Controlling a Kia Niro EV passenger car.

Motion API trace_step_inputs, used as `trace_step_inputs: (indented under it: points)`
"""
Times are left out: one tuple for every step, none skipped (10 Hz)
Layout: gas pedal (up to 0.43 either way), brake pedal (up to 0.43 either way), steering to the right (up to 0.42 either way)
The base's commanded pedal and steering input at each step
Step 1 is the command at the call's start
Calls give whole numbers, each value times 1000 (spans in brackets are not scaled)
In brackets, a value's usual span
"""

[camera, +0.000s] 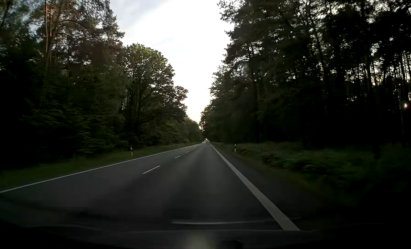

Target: Follow the waypoints while adhering to traffic rules and regulations

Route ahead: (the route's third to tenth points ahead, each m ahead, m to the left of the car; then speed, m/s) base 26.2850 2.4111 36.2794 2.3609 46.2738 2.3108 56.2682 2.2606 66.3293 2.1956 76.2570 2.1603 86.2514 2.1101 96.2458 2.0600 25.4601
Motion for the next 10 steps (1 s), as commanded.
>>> trace_step_inputs:
  points:
    - [228,0,-2]
    - [228,0,-2]
    - [228,0,-2]
    - [228,0,-2]
    - [228,0,-2]
    - [228,0,-2]
    - [228,0,-1]
    - [228,0,-1]
    - [228,0,-1]
    - [228,0,-1]
